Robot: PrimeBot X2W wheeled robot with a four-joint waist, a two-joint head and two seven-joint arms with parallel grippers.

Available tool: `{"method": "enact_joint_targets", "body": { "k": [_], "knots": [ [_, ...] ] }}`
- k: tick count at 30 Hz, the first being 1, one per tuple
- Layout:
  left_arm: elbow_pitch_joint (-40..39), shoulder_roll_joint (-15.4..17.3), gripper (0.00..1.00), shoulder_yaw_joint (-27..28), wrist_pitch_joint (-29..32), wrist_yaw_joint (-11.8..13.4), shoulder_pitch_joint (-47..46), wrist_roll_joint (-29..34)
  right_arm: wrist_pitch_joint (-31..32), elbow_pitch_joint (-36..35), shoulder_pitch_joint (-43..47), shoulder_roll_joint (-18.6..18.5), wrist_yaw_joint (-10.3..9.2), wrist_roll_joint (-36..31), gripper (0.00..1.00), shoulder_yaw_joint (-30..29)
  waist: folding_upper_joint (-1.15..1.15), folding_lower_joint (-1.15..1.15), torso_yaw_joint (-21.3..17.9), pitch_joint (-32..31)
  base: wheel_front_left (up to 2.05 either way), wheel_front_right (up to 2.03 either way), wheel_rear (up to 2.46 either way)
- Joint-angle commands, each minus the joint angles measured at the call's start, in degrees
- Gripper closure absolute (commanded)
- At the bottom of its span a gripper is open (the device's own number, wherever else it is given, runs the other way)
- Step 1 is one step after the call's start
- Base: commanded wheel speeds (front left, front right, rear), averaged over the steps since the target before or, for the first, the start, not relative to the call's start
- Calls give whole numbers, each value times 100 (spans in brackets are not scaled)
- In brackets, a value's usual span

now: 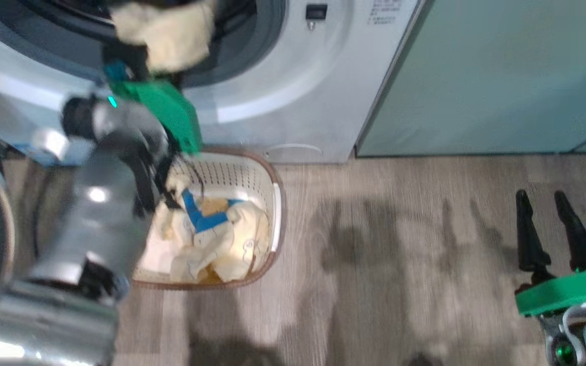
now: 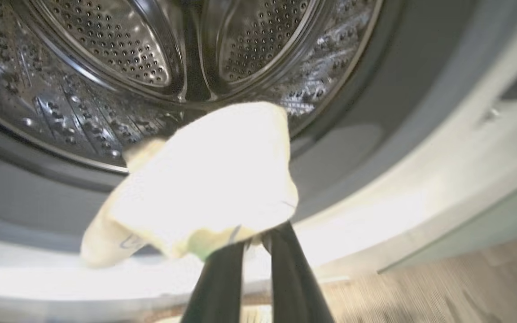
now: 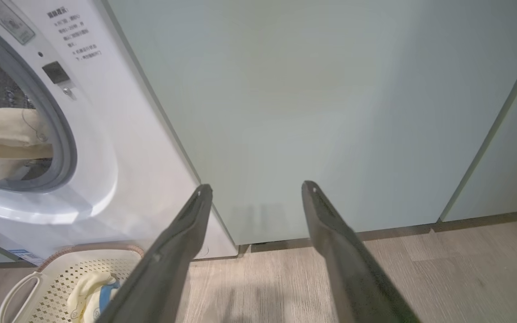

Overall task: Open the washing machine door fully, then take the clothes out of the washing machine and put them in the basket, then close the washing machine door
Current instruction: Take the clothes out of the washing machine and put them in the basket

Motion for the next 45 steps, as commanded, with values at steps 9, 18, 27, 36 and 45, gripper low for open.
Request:
{"method": "enact_joint_targets", "body": {
  "k": [9,18,27,36,45],
  "knots": [
    [-824,-173,100,-289,-41,-144,1640,-467,-54,-119,465,-216,21,48,0,-9,-1,1,321,-881,0,0,0],
    [-1124,-230,100,-706,276,-148,2714,-864,-54,-185,524,-276,21,75,0,-27,-1,1,332,-919,0,0,0],
    [-957,-233,100,-1133,601,52,2981,-1103,-54,-251,365,-287,21,69,0,-38,-1,1,238,-568,0,0,0],
    [-224,-230,100,-1151,557,37,2663,-1300,-54,-305,161,-240,21,49,0,-72,-1,1,116,-125,0,0,0],
    [272,-181,100,-1101,242,46,2331,-1374,-54,-282,41,-215,21,37,0,-80,-1,1,72,9,0,0,0]
  ]
}}
